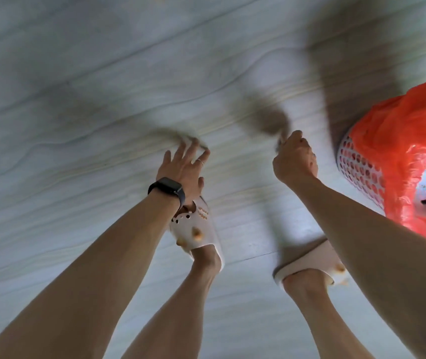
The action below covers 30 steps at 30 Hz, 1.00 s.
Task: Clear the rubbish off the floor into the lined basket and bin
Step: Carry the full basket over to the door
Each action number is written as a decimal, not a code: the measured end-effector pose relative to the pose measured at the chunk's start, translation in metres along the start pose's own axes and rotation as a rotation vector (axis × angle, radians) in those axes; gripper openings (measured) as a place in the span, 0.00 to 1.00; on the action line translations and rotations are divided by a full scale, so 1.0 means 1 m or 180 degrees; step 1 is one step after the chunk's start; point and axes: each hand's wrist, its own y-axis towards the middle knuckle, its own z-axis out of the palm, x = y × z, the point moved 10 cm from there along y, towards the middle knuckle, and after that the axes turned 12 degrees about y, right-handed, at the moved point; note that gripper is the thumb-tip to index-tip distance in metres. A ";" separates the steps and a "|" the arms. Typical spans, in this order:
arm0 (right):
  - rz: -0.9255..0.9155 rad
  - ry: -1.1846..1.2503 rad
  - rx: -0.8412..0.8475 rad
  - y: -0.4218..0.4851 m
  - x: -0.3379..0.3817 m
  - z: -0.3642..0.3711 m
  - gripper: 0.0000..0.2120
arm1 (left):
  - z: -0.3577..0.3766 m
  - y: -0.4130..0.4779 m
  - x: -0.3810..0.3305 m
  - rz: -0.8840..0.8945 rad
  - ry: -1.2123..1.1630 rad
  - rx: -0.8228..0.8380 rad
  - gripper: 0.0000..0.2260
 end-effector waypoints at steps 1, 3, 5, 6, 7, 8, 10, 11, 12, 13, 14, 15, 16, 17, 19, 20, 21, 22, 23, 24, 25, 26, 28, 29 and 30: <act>-0.0003 0.0216 0.0033 -0.015 0.006 0.000 0.15 | -0.001 -0.008 0.005 -0.0052 0.0022 0.0130 0.32; -0.0099 0.0792 0.0017 -0.057 0.014 -0.017 0.11 | -0.018 -0.031 0.007 -0.0179 0.0093 0.0204 0.31; -0.0335 0.1404 -0.0173 -0.103 0.016 -0.050 0.07 | -0.047 -0.056 -0.002 -0.0222 0.0129 0.0159 0.31; -0.0468 0.1636 -0.0282 -0.125 0.016 -0.067 0.05 | -0.060 -0.067 -0.009 -0.0217 0.0087 0.0132 0.31; -0.0587 0.1820 -0.0411 -0.144 0.012 -0.084 0.03 | -0.073 -0.076 -0.018 -0.0207 0.0054 0.0116 0.31; -0.0666 0.1950 -0.0541 -0.161 0.006 -0.099 0.03 | -0.086 -0.084 -0.028 -0.0170 0.0011 0.0083 0.31; -0.0637 0.2129 -0.0806 -0.190 -0.022 -0.137 0.03 | -0.119 -0.103 -0.060 -0.0022 -0.0017 -0.0027 0.31; -0.0595 0.2160 -0.0917 -0.200 -0.038 -0.149 0.04 | -0.131 -0.110 -0.075 0.0066 -0.0053 -0.0094 0.31; -0.0539 0.2178 -0.1059 -0.209 -0.058 -0.171 0.05 | -0.154 -0.119 -0.096 0.0151 -0.0081 -0.0248 0.32; -0.0498 0.2162 -0.1140 -0.214 -0.074 -0.184 0.05 | -0.170 -0.125 -0.112 0.0228 -0.0136 -0.0408 0.32; -0.0421 0.2130 -0.1200 -0.216 -0.090 -0.192 0.05 | -0.184 -0.129 -0.125 0.0280 -0.0175 -0.0594 0.33; -0.0332 0.2125 -0.1303 -0.219 -0.112 -0.211 0.05 | -0.207 -0.137 -0.148 0.0372 -0.0139 -0.0818 0.33; -0.0258 0.2107 -0.1353 -0.219 -0.127 -0.221 0.04 | -0.219 -0.142 -0.164 0.0454 -0.0117 -0.0970 0.33; -0.0216 0.2063 -0.1405 -0.218 -0.141 -0.229 0.05 | -0.230 -0.145 -0.177 0.0510 -0.0107 -0.1096 0.33; -0.0159 0.1999 -0.1459 -0.216 -0.167 -0.245 0.05 | -0.245 -0.147 -0.210 0.0664 0.0004 -0.1237 0.34; -0.0193 0.1974 -0.1416 -0.212 -0.170 -0.247 0.06 | -0.247 -0.147 -0.217 0.0705 0.0055 -0.1280 0.34; -0.0218 0.1957 -0.1366 -0.208 -0.180 -0.251 0.07 | -0.249 -0.145 -0.233 0.0754 0.0152 -0.1296 0.34; -0.0235 0.1949 -0.1332 -0.204 -0.188 -0.252 0.09 | -0.248 -0.141 -0.245 0.0789 0.0265 -0.1288 0.34; -0.0170 0.1953 -0.1332 -0.200 -0.194 -0.250 0.11 | -0.246 -0.138 -0.252 0.0789 0.0343 -0.1255 0.33; 0.0084 0.1989 -0.1398 -0.197 -0.206 -0.247 0.14 | -0.242 -0.134 -0.257 0.0788 0.0415 -0.1197 0.33; 0.0557 0.2078 -0.1498 -0.196 -0.225 -0.241 0.18 | -0.237 -0.131 -0.263 0.0785 0.0467 -0.1137 0.33; 0.1161 0.2233 -0.1511 -0.197 -0.245 -0.231 0.22 | -0.232 -0.128 -0.265 0.0766 0.0498 -0.1087 0.34; 0.2262 0.3025 -0.1076 -0.199 -0.270 -0.193 0.28 | -0.224 -0.125 -0.266 0.0726 0.0504 -0.1041 0.34; 0.2612 0.3630 -0.0721 -0.198 -0.271 -0.170 0.28 | -0.220 -0.125 -0.266 0.0724 0.0499 -0.1047 0.35; 0.2792 0.4280 -0.0379 -0.195 -0.262 -0.154 0.25 | -0.219 -0.126 -0.267 0.0733 0.0502 -0.1056 0.35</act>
